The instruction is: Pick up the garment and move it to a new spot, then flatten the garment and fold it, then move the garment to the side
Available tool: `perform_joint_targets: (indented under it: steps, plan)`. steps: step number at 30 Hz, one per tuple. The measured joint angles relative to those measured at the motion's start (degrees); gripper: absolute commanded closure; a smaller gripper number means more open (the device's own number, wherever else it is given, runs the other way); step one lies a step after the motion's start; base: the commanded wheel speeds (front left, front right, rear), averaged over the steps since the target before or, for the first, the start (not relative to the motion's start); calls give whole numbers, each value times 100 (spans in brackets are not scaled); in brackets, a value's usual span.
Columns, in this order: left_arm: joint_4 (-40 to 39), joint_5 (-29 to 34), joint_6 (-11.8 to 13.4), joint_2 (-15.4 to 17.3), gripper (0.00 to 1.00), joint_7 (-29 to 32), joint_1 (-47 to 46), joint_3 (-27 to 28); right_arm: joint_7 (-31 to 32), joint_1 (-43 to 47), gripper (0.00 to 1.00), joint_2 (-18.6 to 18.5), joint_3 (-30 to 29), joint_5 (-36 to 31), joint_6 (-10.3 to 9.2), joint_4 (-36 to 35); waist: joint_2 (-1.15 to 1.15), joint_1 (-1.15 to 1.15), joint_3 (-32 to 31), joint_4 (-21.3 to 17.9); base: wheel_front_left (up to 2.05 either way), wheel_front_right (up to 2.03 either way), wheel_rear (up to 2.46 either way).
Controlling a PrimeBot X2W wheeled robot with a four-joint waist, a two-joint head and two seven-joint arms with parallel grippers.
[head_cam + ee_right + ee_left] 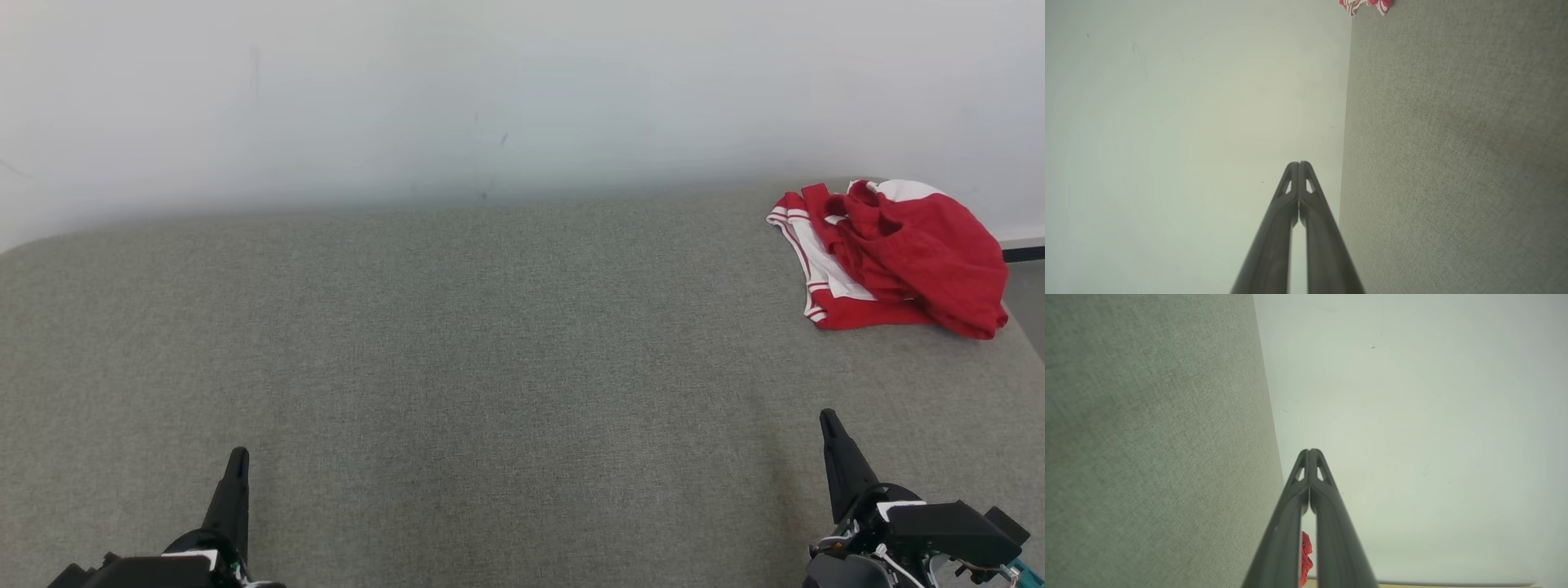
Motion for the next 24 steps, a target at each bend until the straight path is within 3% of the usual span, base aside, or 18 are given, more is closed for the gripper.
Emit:
perform_joint_targets:
  steps: [24]
  plan:
    - [0, 0, 0, 1, 100, 0, 0, 1, 0, 0, 100, 0, 0, 0, 0, 0, 0, 0, 0, 0, 0, 0, 0]
